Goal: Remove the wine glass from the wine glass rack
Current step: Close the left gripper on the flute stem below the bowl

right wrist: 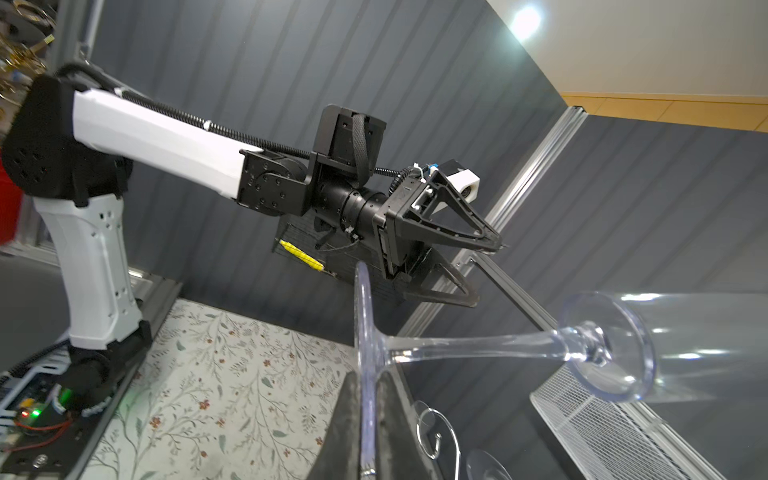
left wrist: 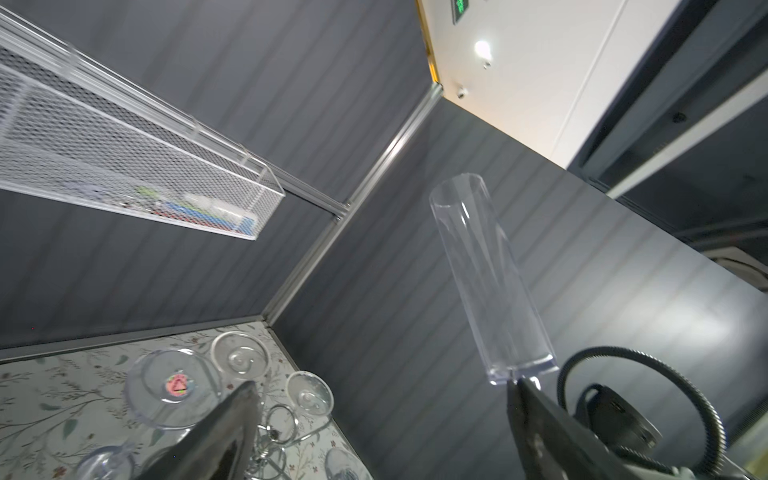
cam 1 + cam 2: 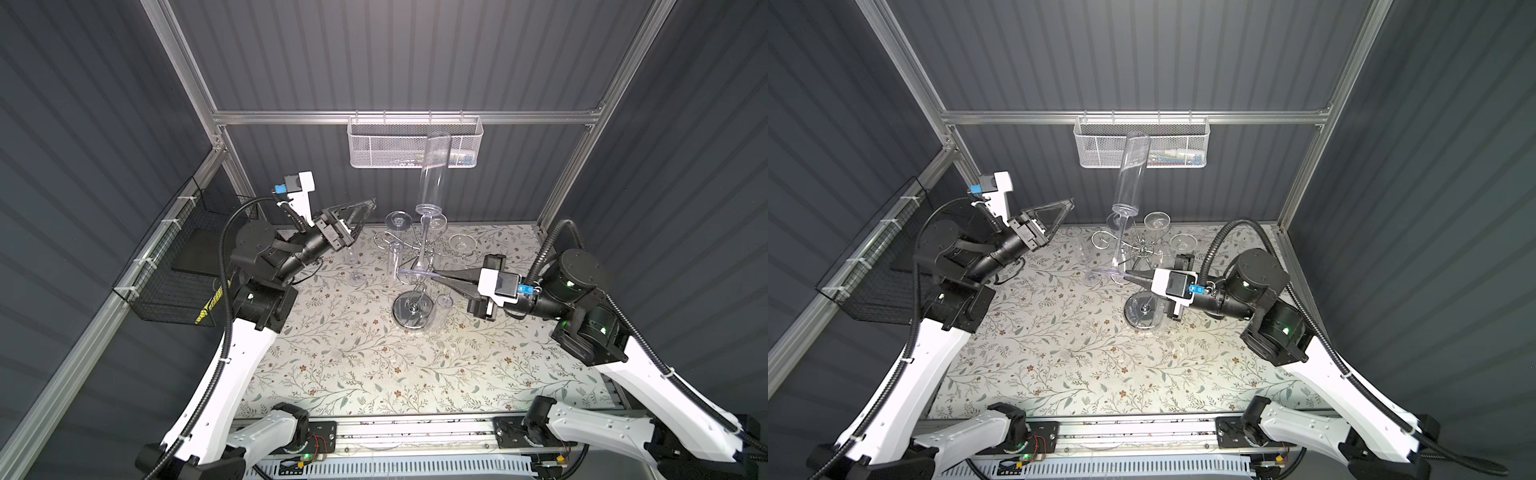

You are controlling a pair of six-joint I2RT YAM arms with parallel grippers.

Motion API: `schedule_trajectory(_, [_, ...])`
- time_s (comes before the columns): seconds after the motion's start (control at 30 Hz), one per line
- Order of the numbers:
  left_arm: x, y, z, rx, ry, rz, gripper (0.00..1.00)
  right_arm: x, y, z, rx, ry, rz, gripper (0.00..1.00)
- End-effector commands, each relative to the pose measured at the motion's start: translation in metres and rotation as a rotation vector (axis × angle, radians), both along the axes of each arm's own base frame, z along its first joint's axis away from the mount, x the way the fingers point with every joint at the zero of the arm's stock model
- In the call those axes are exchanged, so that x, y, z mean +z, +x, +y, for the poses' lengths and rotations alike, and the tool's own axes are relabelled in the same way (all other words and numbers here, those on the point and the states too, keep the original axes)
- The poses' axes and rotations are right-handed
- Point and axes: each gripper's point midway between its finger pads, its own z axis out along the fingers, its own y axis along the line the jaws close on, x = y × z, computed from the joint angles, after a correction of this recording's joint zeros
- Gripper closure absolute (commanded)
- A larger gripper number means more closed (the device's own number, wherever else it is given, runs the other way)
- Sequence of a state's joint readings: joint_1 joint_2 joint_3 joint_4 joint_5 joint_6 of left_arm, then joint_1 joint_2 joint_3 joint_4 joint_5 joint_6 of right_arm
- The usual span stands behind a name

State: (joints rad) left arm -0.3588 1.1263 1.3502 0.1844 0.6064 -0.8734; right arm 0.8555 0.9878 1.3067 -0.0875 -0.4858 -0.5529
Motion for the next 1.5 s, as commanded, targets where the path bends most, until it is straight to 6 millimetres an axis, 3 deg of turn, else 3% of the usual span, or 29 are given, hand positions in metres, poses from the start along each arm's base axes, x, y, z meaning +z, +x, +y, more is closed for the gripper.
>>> schedule_trajectory(0.0, [0.026,-0.046,-0.016,-0.253,0.017,-0.136,0.06,0.002,0.009,-0.008,-0.098,-0.019,-0.129,1.0])
schedule_trajectory(0.03, [0.02,-0.047,-0.02,-0.28,0.038,-0.131,0.07,0.001,0.009,-0.009,-0.103,-0.025,-0.137,1.0])
schedule_trajectory(0.07, [0.03,-0.056,-0.02,-0.295,0.048,-0.167,0.07,0.0,0.009,-0.009,-0.105,-0.032,-0.147,1.0])
schedule_trajectory(0.4, [0.006,-0.08,-0.05,-0.453,0.161,-0.178,0.08,-0.017,0.021,-0.002,-0.141,-0.153,-0.237,1.0])
schedule_trajectory(0.67, [-0.01,-0.087,-0.071,-0.538,0.202,-0.157,0.14,-0.026,0.023,0.0,-0.146,-0.222,-0.292,1.0])
schedule_trajectory(0.97, [-0.024,-0.082,-0.08,-0.558,0.224,-0.115,0.22,-0.031,0.026,-0.002,-0.194,-0.276,-0.35,1.0])
schedule_trajectory(1.47, [-0.036,-0.079,-0.09,-0.568,0.232,-0.075,0.46,-0.038,0.029,0.005,-0.23,-0.314,-0.394,1.0])
